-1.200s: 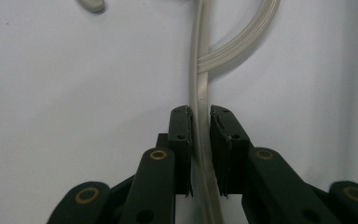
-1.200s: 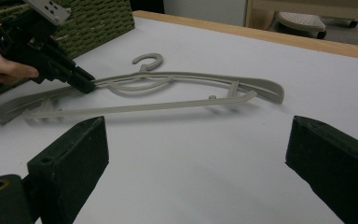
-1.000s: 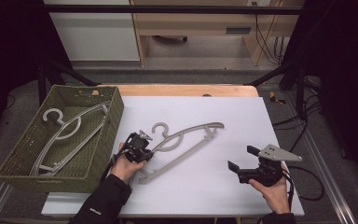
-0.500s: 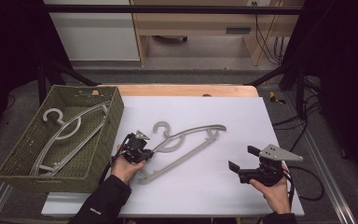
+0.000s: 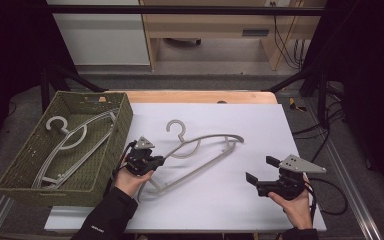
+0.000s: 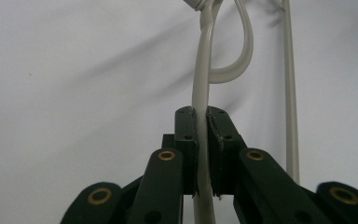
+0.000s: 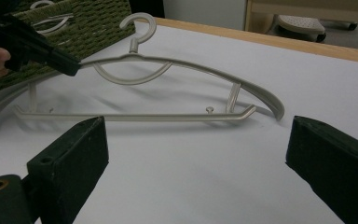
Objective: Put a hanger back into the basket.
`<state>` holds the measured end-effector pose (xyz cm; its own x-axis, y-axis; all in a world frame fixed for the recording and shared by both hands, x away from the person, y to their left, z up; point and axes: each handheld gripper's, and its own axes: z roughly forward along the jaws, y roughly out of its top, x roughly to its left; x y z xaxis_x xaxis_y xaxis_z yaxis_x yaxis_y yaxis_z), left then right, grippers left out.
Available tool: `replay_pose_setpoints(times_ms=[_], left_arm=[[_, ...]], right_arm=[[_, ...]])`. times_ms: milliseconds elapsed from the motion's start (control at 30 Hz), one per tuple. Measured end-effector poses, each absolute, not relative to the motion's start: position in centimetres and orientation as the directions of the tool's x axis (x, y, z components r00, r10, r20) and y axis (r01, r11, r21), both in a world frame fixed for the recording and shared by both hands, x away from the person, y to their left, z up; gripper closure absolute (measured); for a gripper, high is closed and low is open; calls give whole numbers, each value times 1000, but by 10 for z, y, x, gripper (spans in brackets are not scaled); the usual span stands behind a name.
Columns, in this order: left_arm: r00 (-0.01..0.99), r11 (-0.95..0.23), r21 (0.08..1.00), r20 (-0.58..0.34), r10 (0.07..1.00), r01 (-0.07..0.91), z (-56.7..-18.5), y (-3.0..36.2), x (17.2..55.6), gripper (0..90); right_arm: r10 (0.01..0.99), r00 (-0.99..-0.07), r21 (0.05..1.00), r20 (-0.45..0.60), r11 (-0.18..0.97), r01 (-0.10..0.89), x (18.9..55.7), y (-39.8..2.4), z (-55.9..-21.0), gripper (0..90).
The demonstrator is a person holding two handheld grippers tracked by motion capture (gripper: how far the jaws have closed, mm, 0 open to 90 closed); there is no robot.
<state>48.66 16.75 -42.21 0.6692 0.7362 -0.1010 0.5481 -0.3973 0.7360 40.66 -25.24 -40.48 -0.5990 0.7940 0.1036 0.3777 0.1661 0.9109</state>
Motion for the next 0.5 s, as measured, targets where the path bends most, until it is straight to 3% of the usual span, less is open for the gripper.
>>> replay_pose_setpoints(times_ms=[500], left_arm=[[677, -341, 813, -86, 731, 472, -390, 177, 472, 836]], right_arm=[[796, -596, 912, 108, 159, 378, 407, -253, -405, 62]])
